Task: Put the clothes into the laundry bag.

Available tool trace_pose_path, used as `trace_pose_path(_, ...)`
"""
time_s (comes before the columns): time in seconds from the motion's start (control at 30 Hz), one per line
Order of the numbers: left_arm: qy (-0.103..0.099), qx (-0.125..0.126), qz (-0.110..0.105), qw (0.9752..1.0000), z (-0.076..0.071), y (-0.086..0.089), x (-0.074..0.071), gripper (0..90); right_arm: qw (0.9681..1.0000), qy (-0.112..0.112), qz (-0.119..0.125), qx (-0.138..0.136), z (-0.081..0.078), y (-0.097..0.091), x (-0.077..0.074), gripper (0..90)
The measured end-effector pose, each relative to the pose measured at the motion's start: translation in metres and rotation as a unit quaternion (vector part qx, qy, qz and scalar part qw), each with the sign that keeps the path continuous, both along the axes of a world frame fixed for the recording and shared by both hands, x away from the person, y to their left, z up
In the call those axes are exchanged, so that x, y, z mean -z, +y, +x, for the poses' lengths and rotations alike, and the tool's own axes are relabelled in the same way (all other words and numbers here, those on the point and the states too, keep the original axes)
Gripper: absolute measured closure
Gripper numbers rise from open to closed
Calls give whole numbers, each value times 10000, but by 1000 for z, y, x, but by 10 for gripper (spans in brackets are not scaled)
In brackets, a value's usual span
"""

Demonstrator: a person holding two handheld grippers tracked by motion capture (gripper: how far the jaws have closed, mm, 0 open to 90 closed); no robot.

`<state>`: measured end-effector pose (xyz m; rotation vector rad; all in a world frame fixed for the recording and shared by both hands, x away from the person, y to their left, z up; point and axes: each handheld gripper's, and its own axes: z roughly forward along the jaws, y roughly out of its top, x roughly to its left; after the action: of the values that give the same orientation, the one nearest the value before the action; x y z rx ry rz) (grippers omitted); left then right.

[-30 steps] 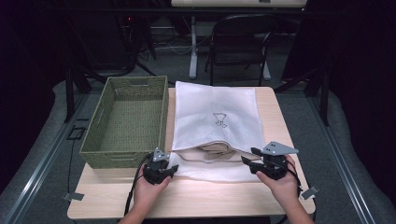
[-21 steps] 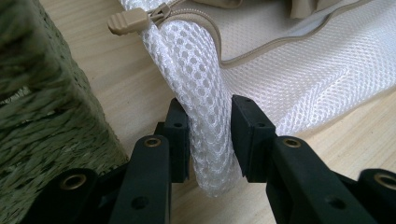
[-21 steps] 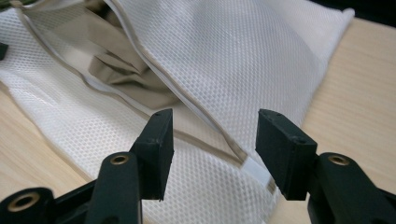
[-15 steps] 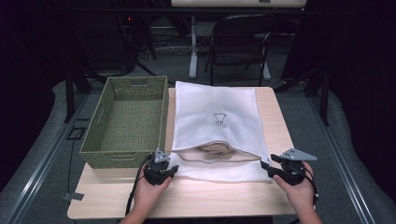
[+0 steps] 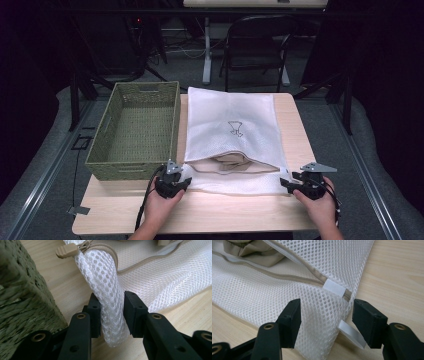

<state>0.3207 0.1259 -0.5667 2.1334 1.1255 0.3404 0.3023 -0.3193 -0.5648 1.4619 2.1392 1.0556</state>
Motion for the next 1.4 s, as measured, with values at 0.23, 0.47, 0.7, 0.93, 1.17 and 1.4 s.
trace_pose_path(0.23, 29, -18, -15, 10000, 0, 0, 1, 680, 9998, 194, 31, 47, 1, -2, 5, 406)
trace_pose_path(0.47, 5, -24, -13, 10000, 0, -1, 2, 679, 9993, 356, 86, 25, 2, -1, 7, 422)
trace_pose_path(0.7, 22, -16, 11, 10000, 0, -1, 2, 677, 9989, 455, 102, 94, 3, -1, 8, 425)
trace_pose_path(0.93, 21, -17, 6, 10000, 0, -1, 2, 675, 9983, 542, 204, 79, 3, -3, 9, 430)
trace_pose_path(1.17, 21, -14, 18, 10000, 0, -2, 2, 672, 9984, 518, 198, 45, 4, 0, 10, 430)
trace_pose_path(1.4, 18, -9, -5, 10000, 0, -2, 3, 677, 9988, 462, 128, -33, 4, 3, 10, 465)
